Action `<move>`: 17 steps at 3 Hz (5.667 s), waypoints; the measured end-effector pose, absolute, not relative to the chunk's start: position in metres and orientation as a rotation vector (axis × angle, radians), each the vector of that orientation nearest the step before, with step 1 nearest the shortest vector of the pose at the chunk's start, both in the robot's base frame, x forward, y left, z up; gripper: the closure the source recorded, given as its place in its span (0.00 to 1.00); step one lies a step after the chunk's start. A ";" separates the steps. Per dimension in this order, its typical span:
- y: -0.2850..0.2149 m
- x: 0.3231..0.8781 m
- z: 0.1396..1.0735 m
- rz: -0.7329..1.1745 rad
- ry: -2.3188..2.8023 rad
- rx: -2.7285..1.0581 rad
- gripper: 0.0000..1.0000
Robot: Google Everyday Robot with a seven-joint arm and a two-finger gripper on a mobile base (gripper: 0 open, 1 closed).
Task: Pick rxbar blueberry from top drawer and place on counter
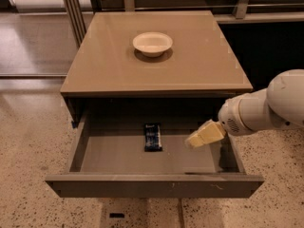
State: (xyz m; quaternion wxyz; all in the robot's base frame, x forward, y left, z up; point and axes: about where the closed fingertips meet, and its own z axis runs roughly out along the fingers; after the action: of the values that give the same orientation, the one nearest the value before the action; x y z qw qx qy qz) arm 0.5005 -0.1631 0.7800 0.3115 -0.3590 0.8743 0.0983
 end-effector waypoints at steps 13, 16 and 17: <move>0.009 0.602 0.602 0.454 2.344 -0.967 0.00; -0.007 0.598 0.573 0.324 2.422 -0.917 0.18; -0.007 0.598 0.573 0.324 2.422 -0.917 0.41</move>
Offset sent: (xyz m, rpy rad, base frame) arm 0.0351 0.0434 -0.0738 0.0470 0.1092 0.0074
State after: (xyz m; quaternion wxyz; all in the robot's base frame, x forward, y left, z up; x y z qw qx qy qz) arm 0.5982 -0.0066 0.5732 0.2629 -0.3391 0.8953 0.1199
